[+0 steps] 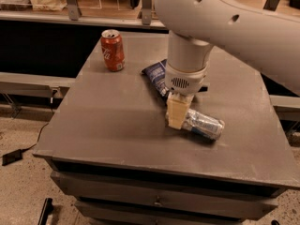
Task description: Place redbull can upright
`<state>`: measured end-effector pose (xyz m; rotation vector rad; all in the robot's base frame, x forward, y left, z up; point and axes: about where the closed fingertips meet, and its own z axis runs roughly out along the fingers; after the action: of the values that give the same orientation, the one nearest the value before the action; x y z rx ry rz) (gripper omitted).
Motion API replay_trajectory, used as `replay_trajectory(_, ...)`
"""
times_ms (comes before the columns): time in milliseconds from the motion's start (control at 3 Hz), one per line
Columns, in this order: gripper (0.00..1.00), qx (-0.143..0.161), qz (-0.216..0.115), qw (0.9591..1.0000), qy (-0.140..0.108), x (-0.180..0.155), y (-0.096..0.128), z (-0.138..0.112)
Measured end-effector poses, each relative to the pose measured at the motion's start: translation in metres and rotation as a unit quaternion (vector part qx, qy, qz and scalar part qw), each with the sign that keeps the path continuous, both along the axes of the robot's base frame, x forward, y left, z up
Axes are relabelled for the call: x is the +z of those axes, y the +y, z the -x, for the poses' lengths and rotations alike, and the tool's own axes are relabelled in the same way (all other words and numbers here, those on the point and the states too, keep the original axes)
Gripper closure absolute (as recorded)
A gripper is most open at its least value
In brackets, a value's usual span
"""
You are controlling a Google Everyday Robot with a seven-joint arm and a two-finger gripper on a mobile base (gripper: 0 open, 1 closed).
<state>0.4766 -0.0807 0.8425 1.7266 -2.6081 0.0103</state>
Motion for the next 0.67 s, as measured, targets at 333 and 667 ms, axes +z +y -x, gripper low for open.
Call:
replay_trajectory(333, 1.00, -0.019, -0.036, 0.9990, -0.016, 0.011, -0.023, 0.001)
replay_trajectory(667, 1.00, -0.079, -0.124, 0.9863, -0.075, 0.050, -0.093, 0.013)
